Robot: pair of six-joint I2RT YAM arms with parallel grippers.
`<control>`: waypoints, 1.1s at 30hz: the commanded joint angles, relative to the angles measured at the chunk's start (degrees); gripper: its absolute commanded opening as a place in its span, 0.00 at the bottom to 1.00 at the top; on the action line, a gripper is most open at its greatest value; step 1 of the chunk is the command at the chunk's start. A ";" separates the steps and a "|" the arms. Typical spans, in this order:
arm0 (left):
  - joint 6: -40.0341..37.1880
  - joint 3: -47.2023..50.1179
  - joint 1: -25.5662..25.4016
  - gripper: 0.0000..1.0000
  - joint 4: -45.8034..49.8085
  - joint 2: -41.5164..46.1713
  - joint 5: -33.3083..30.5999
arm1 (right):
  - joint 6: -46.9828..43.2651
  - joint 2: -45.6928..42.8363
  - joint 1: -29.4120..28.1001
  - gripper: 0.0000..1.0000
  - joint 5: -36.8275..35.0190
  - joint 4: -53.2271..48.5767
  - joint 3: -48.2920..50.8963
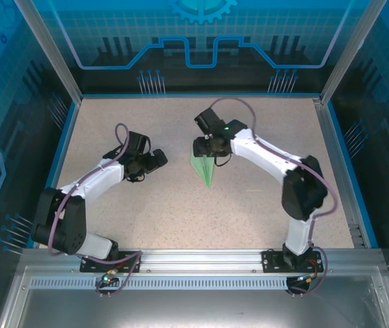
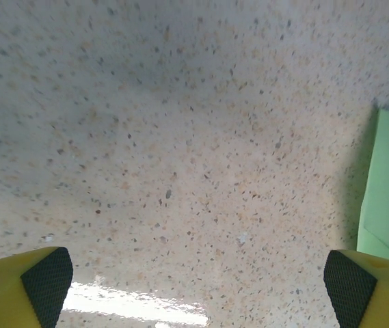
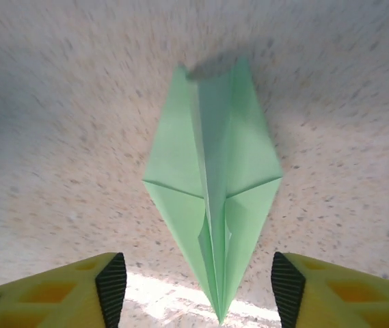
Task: Fold a paper plane with a square sheet of paper (pick it up from the middle)
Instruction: Reset both arms
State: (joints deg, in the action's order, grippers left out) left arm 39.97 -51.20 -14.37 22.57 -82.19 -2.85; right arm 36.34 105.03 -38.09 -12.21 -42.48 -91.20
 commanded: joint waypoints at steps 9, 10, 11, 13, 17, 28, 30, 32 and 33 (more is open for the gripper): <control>-10.33 2.98 5.33 0.98 -5.33 13.76 -19.57 | -8.86 -23.28 12.82 0.99 -14.69 14.27 22.09; -10.25 3.65 5.81 0.98 -5.97 14.33 -21.39 | -9.21 -24.45 14.21 1.00 -16.56 14.61 23.55; -10.47 5.03 6.33 0.99 -7.45 14.94 -22.92 | -9.54 -25.84 15.65 0.99 -19.68 15.15 25.16; -11.27 7.86 7.31 0.99 -11.13 15.81 -25.77 | -11.50 -28.28 17.94 1.00 -25.18 17.79 29.34; -15.59 11.81 8.96 0.99 -16.93 15.76 -28.40 | -15.70 -34.34 23.90 0.99 -27.54 28.84 41.18; -29.53 27.69 11.67 0.99 -44.68 13.68 -24.80 | -26.46 -38.17 31.71 0.99 -18.04 58.88 64.29; -31.45 29.87 12.30 0.99 -50.56 12.26 -20.69 | -27.62 -36.20 32.05 1.00 -16.80 61.75 64.70; -32.98 29.85 12.61 0.98 -52.35 11.20 -17.20 | -28.55 -34.38 32.13 0.99 -14.62 64.53 65.07; -33.77 30.37 12.61 0.99 -54.58 10.69 -15.76 | -29.37 -33.08 32.17 1.00 -13.66 66.73 65.60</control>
State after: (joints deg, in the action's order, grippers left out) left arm 11.20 -21.65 -2.46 -20.25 -70.67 -24.80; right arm 10.35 69.69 -7.07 -29.32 13.74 -26.50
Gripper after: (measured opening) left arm 0.985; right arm 0.994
